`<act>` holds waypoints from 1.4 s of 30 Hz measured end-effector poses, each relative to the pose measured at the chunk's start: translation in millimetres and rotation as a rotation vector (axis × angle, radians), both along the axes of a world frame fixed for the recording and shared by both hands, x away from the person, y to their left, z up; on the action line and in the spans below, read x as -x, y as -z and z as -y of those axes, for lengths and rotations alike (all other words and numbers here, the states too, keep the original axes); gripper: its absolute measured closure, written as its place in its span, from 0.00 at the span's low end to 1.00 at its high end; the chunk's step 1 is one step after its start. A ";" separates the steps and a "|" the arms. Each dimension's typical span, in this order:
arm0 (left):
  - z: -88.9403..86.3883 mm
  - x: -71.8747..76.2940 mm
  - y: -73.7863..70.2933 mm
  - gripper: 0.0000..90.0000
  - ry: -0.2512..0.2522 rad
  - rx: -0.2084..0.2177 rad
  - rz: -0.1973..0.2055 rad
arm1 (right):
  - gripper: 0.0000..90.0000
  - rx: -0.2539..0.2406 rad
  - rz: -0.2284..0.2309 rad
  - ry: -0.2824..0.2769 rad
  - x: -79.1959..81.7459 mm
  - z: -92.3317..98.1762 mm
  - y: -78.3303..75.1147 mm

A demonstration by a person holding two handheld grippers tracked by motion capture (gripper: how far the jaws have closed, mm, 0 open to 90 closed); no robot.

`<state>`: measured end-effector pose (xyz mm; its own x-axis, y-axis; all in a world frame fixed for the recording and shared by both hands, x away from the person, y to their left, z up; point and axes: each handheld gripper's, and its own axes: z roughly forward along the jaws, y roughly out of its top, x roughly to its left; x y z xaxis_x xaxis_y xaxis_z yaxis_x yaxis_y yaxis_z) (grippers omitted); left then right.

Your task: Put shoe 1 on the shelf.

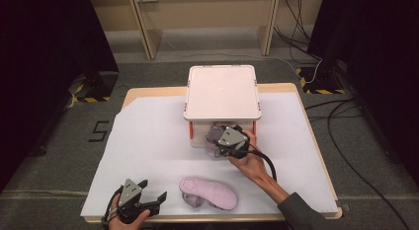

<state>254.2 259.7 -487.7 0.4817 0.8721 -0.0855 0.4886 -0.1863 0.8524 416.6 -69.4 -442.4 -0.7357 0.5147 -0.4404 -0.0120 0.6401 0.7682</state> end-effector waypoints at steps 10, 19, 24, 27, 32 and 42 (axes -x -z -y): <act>0.1 1.8 -0.3 0.18 0.004 -0.002 0.001 | 0.63 0.049 -0.079 -0.077 13.1 -13.5 17.8; 0.2 2.0 -0.2 0.18 0.003 -0.001 0.001 | 0.82 0.190 0.015 -0.070 10.1 1.9 15.7; -0.2 2.2 -0.2 0.18 0.003 -0.003 0.002 | 0.80 0.220 0.031 -0.061 9.9 6.2 14.7; -0.5 2.4 -0.3 0.18 0.003 -0.002 0.004 | 0.76 0.248 0.038 -0.039 8.6 11.9 15.1; 0.2 2.2 -0.3 0.18 0.008 -0.006 0.002 | 0.68 0.209 0.010 -0.015 7.3 26.9 17.1; 0.2 2.0 -0.3 0.18 0.008 -0.008 -0.002 | 0.45 0.004 -0.129 0.030 22.4 45.7 13.3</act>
<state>252.2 259.4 -487.4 0.4883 0.8690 -0.0792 0.4887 -0.1972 0.8499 394.2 -115.1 -455.7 -0.7706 0.5357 -0.3452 0.1058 0.6417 0.7596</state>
